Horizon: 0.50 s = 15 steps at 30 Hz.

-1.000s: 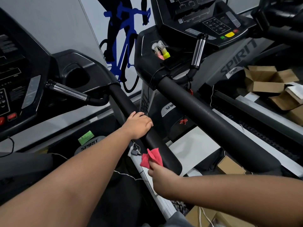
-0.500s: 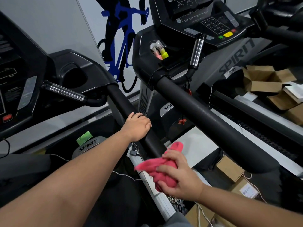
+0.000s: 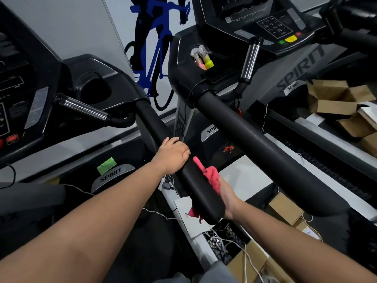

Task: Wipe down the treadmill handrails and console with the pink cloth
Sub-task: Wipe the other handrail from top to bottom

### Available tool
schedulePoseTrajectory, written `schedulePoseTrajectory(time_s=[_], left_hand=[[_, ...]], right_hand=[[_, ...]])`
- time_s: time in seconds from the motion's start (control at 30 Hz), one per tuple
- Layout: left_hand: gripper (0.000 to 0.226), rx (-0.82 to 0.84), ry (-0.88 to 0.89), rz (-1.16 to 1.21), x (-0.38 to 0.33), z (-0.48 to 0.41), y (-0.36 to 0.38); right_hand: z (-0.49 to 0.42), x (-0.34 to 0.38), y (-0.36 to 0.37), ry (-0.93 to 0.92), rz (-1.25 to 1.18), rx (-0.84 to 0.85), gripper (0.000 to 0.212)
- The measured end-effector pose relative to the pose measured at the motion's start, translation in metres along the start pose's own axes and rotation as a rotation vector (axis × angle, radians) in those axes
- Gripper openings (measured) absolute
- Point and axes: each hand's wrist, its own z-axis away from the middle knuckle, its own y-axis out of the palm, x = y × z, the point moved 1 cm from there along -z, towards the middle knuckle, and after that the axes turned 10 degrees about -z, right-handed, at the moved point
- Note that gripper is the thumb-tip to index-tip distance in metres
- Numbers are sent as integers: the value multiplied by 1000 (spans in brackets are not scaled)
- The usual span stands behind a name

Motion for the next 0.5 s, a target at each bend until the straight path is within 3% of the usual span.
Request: schedulePoseTrajectory(time_s=[0.07,0.2,0.27,0.4,0.43,0.5], left_hand=[[39,-17,7,14,2,2,3],[38,-65,22,36,6,5,6],[37,-68,30,28,7,4,4],[33,-48,76,9,13,-2,-6],[31,-82,71,37,16,-4,-10],[32,-180,27,90,29,-9,-18]], right_hand=[[-1,-4,-7,-78,186,-62,38],[5,0,-16,-109,546,-369,33],[9,5,0,-240,776,-344,23],[15,0,31,-376,1446,-364,47],[14,-7,39,-363,1618,-370,53],[7,-22,54,-510,1987,-449,64]])
